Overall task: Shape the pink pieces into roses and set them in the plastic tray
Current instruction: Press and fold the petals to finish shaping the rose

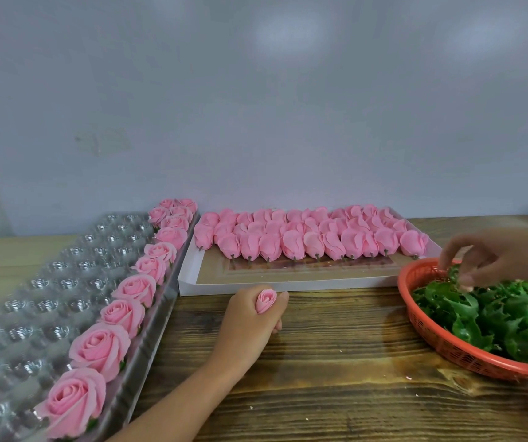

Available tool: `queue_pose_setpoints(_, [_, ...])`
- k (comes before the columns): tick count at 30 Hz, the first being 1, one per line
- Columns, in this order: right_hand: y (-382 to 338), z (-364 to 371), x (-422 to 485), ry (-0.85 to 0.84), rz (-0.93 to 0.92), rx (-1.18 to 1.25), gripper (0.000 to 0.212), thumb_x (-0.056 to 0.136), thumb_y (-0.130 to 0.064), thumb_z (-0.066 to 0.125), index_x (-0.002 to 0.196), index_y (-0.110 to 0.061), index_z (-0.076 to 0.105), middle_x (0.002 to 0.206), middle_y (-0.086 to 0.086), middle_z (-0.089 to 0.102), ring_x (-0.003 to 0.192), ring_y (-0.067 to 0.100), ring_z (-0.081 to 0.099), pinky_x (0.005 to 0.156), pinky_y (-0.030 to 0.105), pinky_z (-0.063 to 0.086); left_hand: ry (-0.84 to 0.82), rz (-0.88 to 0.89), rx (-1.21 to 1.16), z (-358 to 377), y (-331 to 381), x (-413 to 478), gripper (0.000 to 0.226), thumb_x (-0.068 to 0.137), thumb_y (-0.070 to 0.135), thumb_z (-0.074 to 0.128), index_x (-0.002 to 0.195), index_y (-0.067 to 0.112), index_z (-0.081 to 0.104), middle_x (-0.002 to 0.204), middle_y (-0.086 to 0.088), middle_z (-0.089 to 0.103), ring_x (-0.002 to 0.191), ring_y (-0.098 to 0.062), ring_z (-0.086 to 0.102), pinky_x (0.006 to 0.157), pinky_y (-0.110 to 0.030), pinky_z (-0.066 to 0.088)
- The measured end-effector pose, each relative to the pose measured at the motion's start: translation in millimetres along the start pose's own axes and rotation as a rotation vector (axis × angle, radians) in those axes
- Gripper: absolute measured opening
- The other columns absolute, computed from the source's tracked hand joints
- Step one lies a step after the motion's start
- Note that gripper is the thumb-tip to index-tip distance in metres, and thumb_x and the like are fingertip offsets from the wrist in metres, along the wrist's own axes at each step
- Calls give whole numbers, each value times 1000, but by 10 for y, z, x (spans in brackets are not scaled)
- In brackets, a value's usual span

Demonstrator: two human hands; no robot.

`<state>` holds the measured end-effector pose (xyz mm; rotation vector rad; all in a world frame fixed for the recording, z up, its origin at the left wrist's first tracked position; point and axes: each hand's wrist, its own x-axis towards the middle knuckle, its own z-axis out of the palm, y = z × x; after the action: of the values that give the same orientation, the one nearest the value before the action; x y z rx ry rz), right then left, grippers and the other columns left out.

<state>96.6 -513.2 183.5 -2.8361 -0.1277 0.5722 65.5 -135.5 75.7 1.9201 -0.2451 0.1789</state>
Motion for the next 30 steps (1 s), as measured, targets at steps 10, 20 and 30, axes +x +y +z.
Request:
queue_pose_setpoints(10, [-198, 104, 51, -167, 81, -34, 67, 53, -53, 86, 109, -41, 51, 94, -33, 69, 86, -7, 68, 82, 24, 54, -6, -4, -3, 6, -9, 8, 32, 92, 29, 58, 62, 17, 57, 55, 4, 59, 56, -4, 58, 61, -13, 48])
queue_pose_setpoints(20, [150, 18, 18, 52, 7, 255, 68, 38, -84, 79, 97, -56, 58, 79, 2, 73, 60, 13, 69, 56, 19, 54, 0, 0, 5, 6, -3, 2, 34, 92, 29, 58, 61, 18, 56, 53, 5, 57, 55, -3, 57, 61, -12, 47])
queue_pose_setpoints(30, [-47, 2, -111, 10, 6, 372, 67, 30, -64, 94, 89, -49, 67, 75, -2, 70, 69, 27, 75, 62, 32, 61, -2, -5, -3, 4, -11, 4, 32, 92, 30, 58, 61, 19, 56, 54, 5, 58, 55, -3, 58, 59, -10, 46])
